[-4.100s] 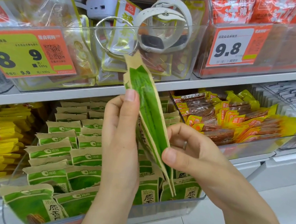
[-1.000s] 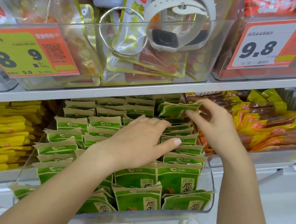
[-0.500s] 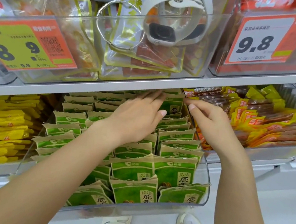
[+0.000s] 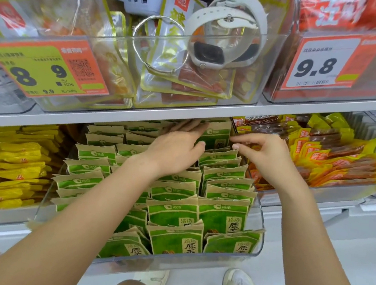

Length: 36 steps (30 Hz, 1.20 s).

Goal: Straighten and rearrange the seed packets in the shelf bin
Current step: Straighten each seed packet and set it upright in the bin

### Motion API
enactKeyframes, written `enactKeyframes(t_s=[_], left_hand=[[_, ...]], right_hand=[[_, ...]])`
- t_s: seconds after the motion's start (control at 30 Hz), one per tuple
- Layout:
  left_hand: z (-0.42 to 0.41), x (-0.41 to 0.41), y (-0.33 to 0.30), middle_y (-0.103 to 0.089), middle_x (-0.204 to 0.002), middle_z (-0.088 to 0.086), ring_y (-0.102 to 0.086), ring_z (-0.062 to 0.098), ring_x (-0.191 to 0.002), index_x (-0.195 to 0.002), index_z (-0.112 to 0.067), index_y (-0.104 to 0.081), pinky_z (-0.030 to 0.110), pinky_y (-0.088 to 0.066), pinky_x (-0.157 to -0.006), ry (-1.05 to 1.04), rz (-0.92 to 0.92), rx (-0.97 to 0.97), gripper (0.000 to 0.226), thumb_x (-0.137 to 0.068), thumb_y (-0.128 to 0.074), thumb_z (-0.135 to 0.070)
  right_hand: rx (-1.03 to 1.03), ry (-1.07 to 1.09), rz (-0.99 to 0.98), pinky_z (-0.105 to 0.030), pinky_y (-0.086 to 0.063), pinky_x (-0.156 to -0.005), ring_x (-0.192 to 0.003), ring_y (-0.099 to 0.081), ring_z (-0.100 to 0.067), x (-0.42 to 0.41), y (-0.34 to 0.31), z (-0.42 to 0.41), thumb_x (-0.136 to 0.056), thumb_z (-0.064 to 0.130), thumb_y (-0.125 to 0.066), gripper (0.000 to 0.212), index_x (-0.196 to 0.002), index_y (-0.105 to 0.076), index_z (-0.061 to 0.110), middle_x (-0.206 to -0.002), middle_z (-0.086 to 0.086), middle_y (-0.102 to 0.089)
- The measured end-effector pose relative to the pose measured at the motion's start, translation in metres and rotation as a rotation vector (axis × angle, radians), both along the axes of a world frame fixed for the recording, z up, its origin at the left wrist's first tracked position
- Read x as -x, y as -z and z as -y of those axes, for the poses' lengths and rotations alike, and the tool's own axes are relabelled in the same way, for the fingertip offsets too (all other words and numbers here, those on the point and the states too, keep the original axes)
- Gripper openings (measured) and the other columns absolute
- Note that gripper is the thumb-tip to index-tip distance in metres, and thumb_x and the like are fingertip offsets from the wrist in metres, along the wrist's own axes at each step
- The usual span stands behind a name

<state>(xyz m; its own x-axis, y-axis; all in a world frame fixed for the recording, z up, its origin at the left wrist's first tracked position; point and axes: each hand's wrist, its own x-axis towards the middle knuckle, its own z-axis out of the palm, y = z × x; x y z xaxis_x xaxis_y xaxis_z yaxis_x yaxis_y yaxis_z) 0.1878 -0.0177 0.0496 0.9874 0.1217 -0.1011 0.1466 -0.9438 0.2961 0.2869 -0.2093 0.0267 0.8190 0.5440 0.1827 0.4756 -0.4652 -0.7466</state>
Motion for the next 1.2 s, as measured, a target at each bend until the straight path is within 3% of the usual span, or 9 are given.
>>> enactKeyframes(t_s=[0.17,0.27,0.37,0.57,0.73,0.9,1.0,1.1,1.2], left_hand=[[0.003,0.010,-0.002,-0.003,-0.165,-0.005,-0.002,0.017,-0.152,-0.156,-0.037,-0.016,0.038,-0.003,-0.123,-0.012,0.045,0.010,0.053,-0.105,-0.026,-0.047],[0.004,0.011,-0.002,-0.001,-0.166,-0.004,0.001,0.017,-0.152,-0.156,-0.039,-0.013,0.039,0.000,-0.121,-0.022,0.025,-0.010,0.054,-0.104,-0.023,-0.050],[0.003,0.010,-0.001,-0.002,-0.166,-0.003,0.002,0.016,-0.152,-0.156,-0.040,-0.010,0.039,0.002,-0.121,-0.040,0.004,-0.028,0.054,-0.104,-0.020,-0.052],[0.004,0.010,-0.001,-0.002,-0.166,-0.004,0.003,0.016,-0.152,-0.155,-0.042,-0.008,0.041,0.004,-0.121,-0.069,-0.013,-0.003,0.055,-0.102,-0.018,-0.056],[0.004,0.008,-0.004,-0.009,-0.165,-0.010,-0.001,0.011,-0.152,-0.154,-0.045,-0.015,0.045,0.001,-0.123,-0.094,0.022,0.121,0.062,-0.097,-0.007,-0.067],[0.008,0.010,-0.009,-0.011,-0.164,-0.011,0.001,0.010,-0.151,-0.153,-0.041,-0.024,0.044,0.004,-0.122,-0.092,0.018,0.154,0.089,-0.078,0.005,-0.079],[0.007,0.014,-0.013,-0.010,-0.164,-0.010,0.001,0.010,-0.151,-0.153,-0.038,-0.025,0.045,0.005,-0.122,-0.065,0.021,0.174,0.094,-0.075,0.003,-0.082],[0.010,0.023,-0.016,-0.020,-0.163,-0.006,-0.013,0.014,-0.151,-0.154,-0.033,-0.024,0.047,-0.009,-0.122,0.028,0.052,0.163,0.092,-0.080,-0.004,-0.083],[0.017,0.036,-0.021,-0.046,-0.149,-0.007,-0.042,0.013,-0.136,-0.148,-0.031,-0.039,0.036,-0.035,-0.111,0.085,0.114,0.276,0.070,-0.090,-0.032,-0.070]], right_hand=[[0.391,-0.074,0.143,-0.030,-0.047,-0.089,-0.107,-0.063,-0.020,-0.010,-0.017,-0.013,-0.087,0.035,-0.068,0.018,-0.103,-0.075,0.032,-0.114,0.001,-0.071],[0.518,-0.076,0.155,-0.035,-0.048,-0.093,-0.112,-0.059,-0.025,-0.013,-0.021,-0.021,-0.087,0.038,-0.068,0.021,-0.106,-0.074,0.032,-0.120,-0.002,-0.069],[0.557,-0.026,0.185,-0.034,-0.049,-0.086,-0.107,-0.061,-0.028,-0.012,-0.018,-0.026,-0.089,0.037,-0.066,0.017,-0.102,-0.075,0.030,-0.115,-0.005,-0.070],[0.226,0.093,0.141,-0.032,-0.042,-0.069,-0.082,-0.054,-0.021,0.002,0.004,-0.018,-0.092,0.030,-0.062,0.017,-0.101,-0.075,0.022,-0.103,-0.008,-0.066],[-0.116,0.192,0.222,-0.039,-0.049,-0.082,-0.091,-0.060,-0.016,0.016,0.006,-0.002,-0.095,0.021,-0.059,0.016,-0.101,-0.072,0.015,-0.095,0.005,-0.065],[-0.221,0.165,0.291,-0.046,-0.054,-0.071,-0.084,-0.067,-0.017,0.034,0.009,0.015,-0.096,0.031,-0.050,0.015,-0.101,-0.063,0.027,-0.087,0.007,-0.068],[-0.256,0.160,0.309,-0.048,-0.054,-0.068,-0.083,-0.068,-0.019,0.038,0.010,0.020,-0.096,0.036,-0.046,0.013,-0.101,-0.058,0.033,-0.087,0.004,-0.069],[-0.325,0.164,0.297,-0.045,-0.055,-0.071,-0.085,-0.069,-0.014,0.042,0.005,0.019,-0.097,0.032,-0.046,0.012,-0.101,-0.058,0.031,-0.087,0.006,-0.067],[-0.432,0.132,0.344,-0.029,-0.054,-0.072,-0.084,-0.066,-0.002,0.050,0.000,0.022,-0.098,0.021,-0.049,0.010,-0.101,-0.059,0.024,-0.088,0.014,-0.064]])
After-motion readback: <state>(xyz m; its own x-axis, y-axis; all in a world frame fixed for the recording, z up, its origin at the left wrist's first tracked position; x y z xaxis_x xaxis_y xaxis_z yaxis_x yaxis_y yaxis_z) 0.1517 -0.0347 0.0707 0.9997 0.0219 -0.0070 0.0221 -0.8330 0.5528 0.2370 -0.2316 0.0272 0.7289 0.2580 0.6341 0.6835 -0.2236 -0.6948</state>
